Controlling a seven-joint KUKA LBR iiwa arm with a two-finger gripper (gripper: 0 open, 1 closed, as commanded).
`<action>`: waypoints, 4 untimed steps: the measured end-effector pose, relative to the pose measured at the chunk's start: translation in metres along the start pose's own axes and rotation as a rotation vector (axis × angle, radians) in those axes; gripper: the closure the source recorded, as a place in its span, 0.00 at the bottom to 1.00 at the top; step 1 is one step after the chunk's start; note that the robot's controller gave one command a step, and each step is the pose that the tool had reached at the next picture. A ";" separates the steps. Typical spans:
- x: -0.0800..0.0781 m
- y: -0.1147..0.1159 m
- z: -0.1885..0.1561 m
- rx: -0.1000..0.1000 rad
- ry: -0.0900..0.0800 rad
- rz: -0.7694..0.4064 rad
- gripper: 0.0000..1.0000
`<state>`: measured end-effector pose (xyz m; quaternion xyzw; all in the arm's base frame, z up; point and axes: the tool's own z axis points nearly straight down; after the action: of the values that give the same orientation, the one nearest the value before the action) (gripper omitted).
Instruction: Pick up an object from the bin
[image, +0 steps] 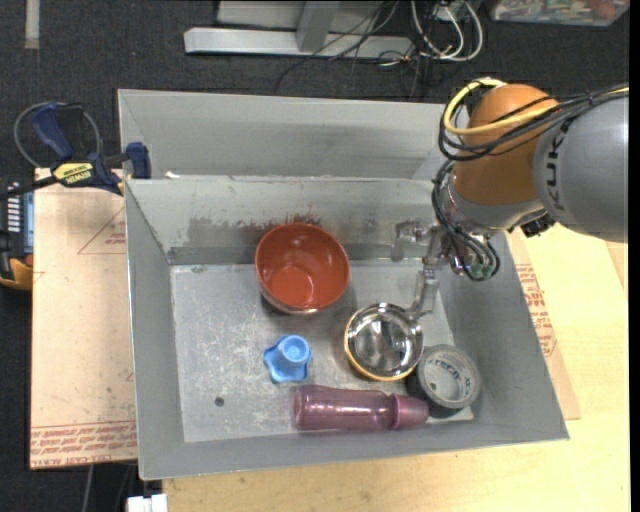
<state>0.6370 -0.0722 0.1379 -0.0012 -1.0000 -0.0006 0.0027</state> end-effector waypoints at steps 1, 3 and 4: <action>-0.002 0.000 -0.005 0.001 -0.007 -0.002 0.00; 0.079 -0.006 0.022 0.004 -0.015 -0.524 0.00; 0.086 -0.038 0.039 0.001 -0.029 -0.387 0.00</action>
Offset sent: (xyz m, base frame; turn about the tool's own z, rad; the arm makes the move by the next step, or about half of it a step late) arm -0.0686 -0.0178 -0.0679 -0.3071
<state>0.5511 -0.1097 0.0995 0.1910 -0.9815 -0.0006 -0.0118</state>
